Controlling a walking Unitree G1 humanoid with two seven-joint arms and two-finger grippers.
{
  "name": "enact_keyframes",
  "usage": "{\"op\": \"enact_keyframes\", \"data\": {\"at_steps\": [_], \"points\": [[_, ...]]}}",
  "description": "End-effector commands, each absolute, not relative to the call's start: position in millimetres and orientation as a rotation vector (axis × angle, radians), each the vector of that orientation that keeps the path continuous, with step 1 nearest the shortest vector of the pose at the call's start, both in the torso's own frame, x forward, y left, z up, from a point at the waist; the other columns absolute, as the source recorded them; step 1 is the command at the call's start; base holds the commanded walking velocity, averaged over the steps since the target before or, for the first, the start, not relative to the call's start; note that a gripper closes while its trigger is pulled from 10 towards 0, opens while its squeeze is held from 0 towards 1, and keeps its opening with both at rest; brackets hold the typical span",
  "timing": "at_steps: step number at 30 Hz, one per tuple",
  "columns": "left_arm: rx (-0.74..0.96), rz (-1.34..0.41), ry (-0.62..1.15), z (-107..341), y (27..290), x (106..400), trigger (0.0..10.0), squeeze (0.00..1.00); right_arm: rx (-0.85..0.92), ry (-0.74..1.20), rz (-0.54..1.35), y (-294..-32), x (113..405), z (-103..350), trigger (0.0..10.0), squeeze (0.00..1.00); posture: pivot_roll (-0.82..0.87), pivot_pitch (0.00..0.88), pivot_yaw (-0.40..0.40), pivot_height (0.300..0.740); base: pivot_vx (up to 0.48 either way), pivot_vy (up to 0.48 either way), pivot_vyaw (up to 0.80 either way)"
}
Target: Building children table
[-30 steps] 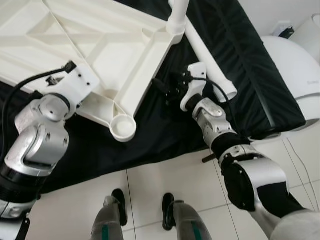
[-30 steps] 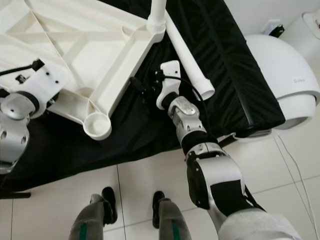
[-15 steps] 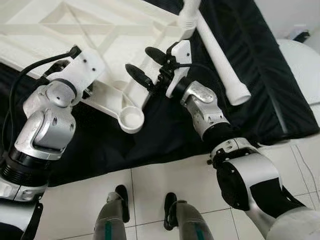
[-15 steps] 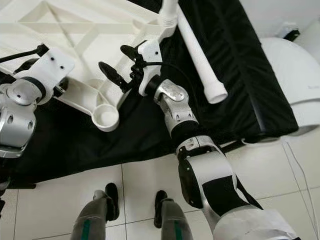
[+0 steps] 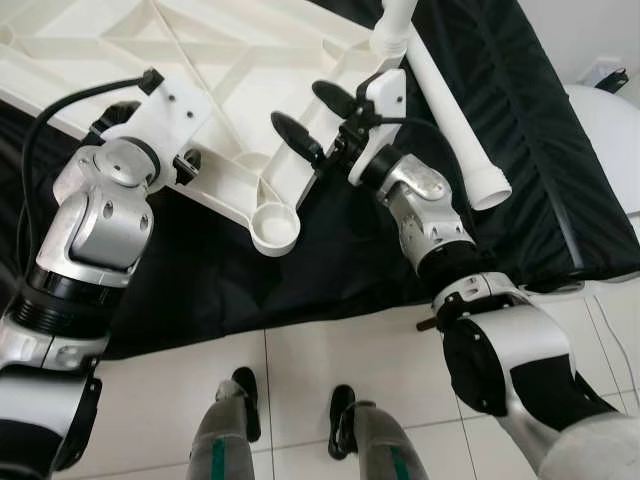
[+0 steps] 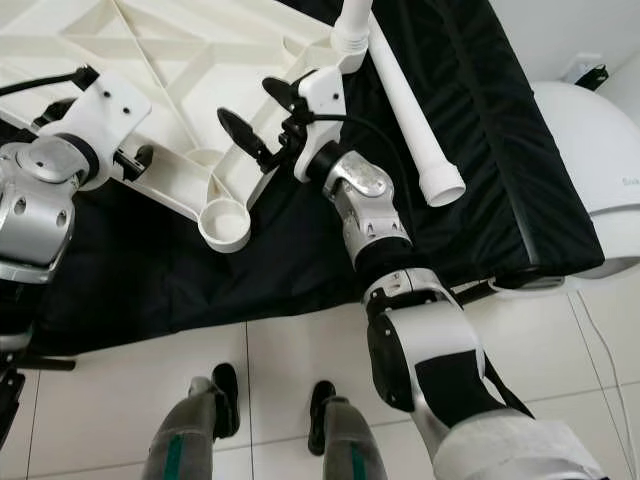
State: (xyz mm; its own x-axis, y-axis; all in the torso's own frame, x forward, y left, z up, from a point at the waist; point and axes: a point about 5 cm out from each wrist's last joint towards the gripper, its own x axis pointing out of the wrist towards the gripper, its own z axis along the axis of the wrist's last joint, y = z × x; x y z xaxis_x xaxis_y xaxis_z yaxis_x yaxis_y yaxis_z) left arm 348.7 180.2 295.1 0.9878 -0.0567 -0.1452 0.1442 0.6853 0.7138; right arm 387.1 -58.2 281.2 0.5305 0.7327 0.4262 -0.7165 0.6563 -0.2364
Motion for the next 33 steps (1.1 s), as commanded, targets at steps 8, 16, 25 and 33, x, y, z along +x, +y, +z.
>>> {"op": "enact_keyframes", "data": {"at_steps": [8, 16, 25, 33], "points": [[0.799, -0.091, -0.095, 329, 177, 347, 10.0, 0.0, -0.052, -0.528, 0.828, -77, 387, 274, 10.0, 0.0, 0.05, 0.273, -0.066, 0.74, 0.0, 0.0, 0.0], [0.673, -0.314, -0.142, 327, 150, 344, 10.0, 0.86, -0.064, -0.521, 0.816, -82, 387, 273, 10.0, 0.0, 0.04, 0.268, -0.069, 0.74, 0.0, 0.0, 0.0], [0.711, -0.681, -0.173, 311, 125, 326, 10.0, 0.0, -0.07, -0.509, 0.814, -84, 388, 273, 10.0, 0.0, 0.04, 0.275, -0.069, 0.74, 0.0, 0.0, 0.0], [0.748, -0.663, -0.169, 310, 133, 334, 10.0, 0.0, -0.07, -0.509, 0.809, -84, 389, 273, 10.0, 0.0, 0.04, 0.278, -0.065, 0.74, 0.0, 0.0, 0.0]]}}
